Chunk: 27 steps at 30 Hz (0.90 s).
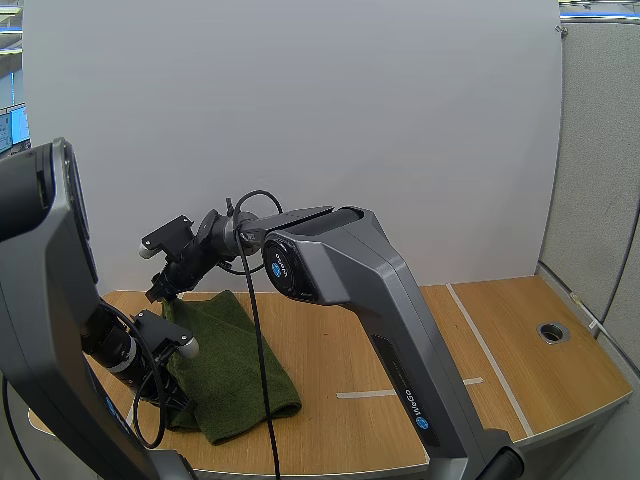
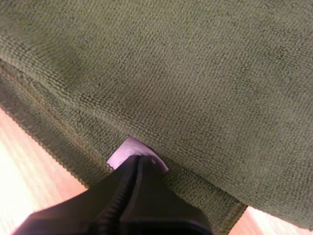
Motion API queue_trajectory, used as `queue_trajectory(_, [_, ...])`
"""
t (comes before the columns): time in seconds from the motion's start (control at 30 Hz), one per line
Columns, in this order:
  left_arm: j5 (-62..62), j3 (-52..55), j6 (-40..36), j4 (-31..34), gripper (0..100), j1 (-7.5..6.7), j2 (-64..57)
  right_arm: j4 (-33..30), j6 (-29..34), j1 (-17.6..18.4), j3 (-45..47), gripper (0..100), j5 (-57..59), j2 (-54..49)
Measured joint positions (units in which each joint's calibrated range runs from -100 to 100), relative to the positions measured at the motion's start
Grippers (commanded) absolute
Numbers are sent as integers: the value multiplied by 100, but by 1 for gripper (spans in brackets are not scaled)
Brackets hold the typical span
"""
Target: Fold the towel
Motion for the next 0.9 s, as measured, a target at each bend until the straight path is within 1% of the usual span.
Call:
queue_trajectory(0.07, [0, 0, 0, 0, 0, 0, 0, -24, 0, 0, 0, 90, -97, 0])
queue_trajectory(0.1, [0, 0, 0, 0, 0, 0, 0, -429, 286, -8, 0, 90, 163, -194])
queue_trajectory(0.3, [-17, 0, 0, 0, 0, 0, 0, -716, 458, -147, -14, 89, 1030, -477])
queue_trajectory(0.33, [-17, 0, 0, 0, 0, 0, 0, -784, 550, -411, -17, 89, 1498, -656])
queue_trajectory(0.37, [-17, 0, 0, 0, 0, 0, 0, -796, 577, -520, 33, 89, 1564, -655])
queue_trajectory(0.5, [-17, 0, 0, 0, 0, 0, 0, -880, 587, -770, 256, 89, 1610, -643])
queue_trajectory(0.63, [-17, 0, 0, 0, 0, 0, 0, -880, 567, -822, 535, 89, 1591, -643])
queue_trajectory(0.9, [-34, 0, -22, -22, 0, 0, 0, -870, 558, -809, 601, 89, 1522, -335])
